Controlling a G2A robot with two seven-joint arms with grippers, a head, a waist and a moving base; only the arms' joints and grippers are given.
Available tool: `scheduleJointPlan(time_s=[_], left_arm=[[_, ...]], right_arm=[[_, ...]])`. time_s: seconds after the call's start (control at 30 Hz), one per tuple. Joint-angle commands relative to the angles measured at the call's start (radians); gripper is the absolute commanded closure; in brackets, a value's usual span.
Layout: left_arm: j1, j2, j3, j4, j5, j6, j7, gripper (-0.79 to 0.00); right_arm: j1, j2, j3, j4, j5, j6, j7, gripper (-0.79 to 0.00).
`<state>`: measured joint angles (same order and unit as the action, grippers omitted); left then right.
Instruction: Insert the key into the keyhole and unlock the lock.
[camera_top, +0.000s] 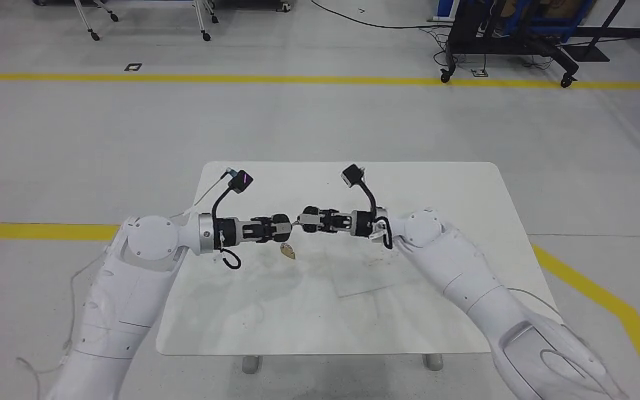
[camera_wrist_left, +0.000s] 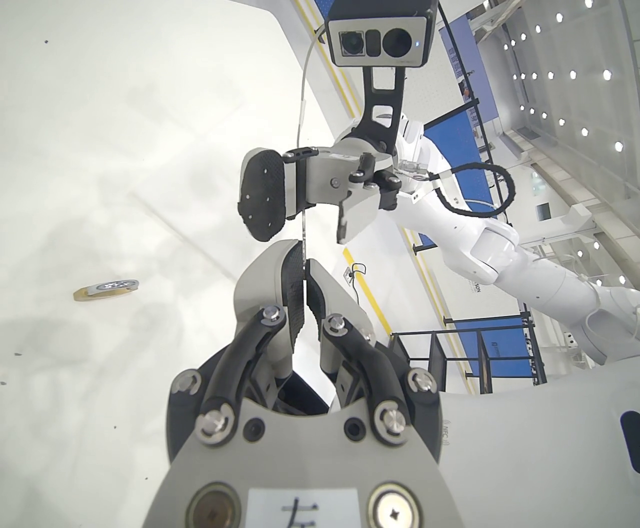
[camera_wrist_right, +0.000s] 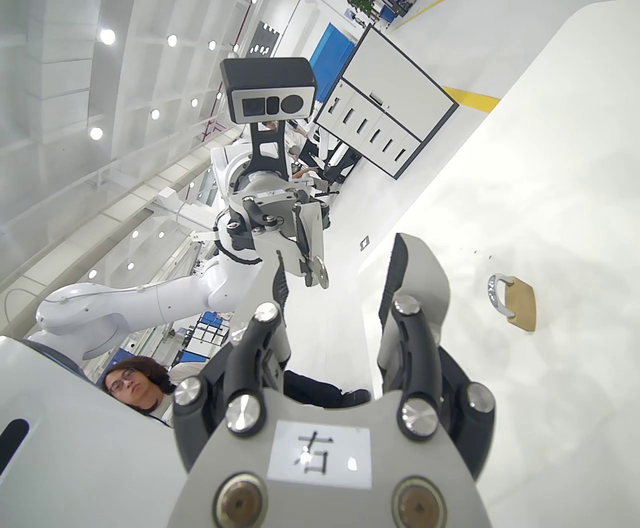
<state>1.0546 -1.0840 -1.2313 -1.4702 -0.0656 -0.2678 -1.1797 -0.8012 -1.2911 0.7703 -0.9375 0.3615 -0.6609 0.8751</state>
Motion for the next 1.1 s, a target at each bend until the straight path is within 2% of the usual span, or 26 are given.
scheduleJointPlan(time_s=[0.0,0.53,0.63,0.7,0.83,0.87,0.9,1.07], left_arm=[[-0.001,0.001,0.002,0.000,0.002,-0.003,0.000,0.000],[-0.004,0.008,0.028,-0.003,0.011,-0.007,0.025,0.000],[-0.006,0.010,0.032,-0.004,0.017,-0.006,0.026,0.000],[-0.006,0.011,0.034,-0.004,0.018,-0.005,0.029,0.000],[-0.008,0.013,0.037,-0.002,0.012,-0.002,0.033,0.000],[-0.009,0.013,0.036,-0.001,0.008,-0.001,0.036,-0.240],[-0.009,0.013,0.035,0.001,0.006,0.000,0.039,-0.785],[-0.012,0.017,0.031,0.005,0.022,0.006,0.058,-0.785]], right_arm=[[-0.004,0.000,0.007,-0.001,0.005,0.002,-0.003,-0.305],[-0.017,-0.007,0.024,0.003,0.037,-0.003,0.064,-0.142],[-0.021,-0.009,0.026,0.002,0.043,-0.007,0.071,-0.034],[-0.022,-0.010,0.027,0.004,0.043,-0.008,0.076,0.000],[-0.024,-0.012,0.029,0.006,0.042,-0.010,0.080,0.000],[-0.026,-0.012,0.031,0.006,0.043,-0.014,0.080,0.000],[-0.027,-0.012,0.034,0.007,0.043,-0.019,0.081,0.000],[-0.038,-0.001,0.079,0.018,0.052,-0.071,0.062,0.000]])
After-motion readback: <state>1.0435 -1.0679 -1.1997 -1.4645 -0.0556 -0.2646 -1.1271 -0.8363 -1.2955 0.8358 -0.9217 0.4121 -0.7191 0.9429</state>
